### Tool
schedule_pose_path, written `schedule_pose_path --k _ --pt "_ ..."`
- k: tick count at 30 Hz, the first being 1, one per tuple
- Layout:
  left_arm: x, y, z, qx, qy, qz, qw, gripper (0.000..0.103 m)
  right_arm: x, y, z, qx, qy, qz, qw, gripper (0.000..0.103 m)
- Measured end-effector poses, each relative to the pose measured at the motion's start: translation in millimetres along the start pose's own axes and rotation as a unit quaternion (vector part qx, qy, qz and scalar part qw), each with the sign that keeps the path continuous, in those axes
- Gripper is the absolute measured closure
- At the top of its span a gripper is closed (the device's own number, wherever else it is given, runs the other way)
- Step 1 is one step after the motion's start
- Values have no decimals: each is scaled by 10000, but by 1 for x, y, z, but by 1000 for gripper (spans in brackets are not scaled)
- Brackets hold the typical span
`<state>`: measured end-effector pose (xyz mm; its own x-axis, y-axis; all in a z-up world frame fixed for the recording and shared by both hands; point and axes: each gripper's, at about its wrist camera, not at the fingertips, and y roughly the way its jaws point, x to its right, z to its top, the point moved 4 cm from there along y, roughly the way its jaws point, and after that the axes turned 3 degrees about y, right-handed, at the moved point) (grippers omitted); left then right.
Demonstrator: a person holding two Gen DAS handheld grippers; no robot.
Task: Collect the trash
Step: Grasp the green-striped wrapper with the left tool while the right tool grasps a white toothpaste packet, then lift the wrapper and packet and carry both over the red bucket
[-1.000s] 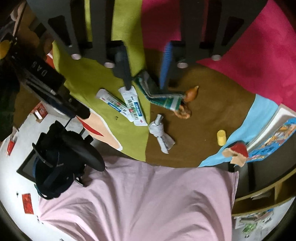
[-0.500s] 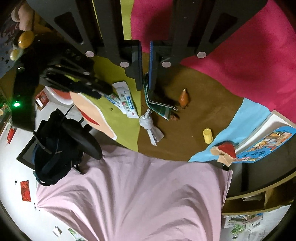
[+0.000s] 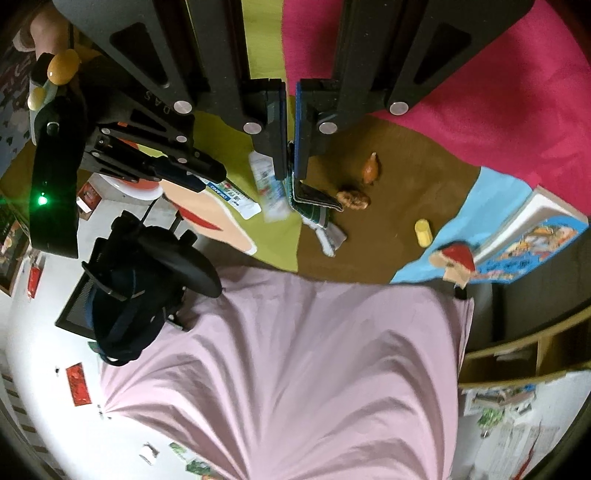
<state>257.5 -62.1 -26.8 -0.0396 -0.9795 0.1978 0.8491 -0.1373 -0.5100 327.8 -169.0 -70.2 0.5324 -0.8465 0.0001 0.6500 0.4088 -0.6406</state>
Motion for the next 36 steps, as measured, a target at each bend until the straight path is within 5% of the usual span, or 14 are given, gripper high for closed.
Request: schedule_pose_path --k 14,24,36 --pt "48 -44 8 1146 1046 75 9879 102 17 -66 4 1497 371 -286 9876 51" --pt "101 -58 27 1573 1565 -252 9747 102 48 -142 9 2874 686 -614 9534 51" --pt "175 -66 42 1889 2055 -738 9574 102 110 -205 -13 3480 1263 -1204 9211 51"
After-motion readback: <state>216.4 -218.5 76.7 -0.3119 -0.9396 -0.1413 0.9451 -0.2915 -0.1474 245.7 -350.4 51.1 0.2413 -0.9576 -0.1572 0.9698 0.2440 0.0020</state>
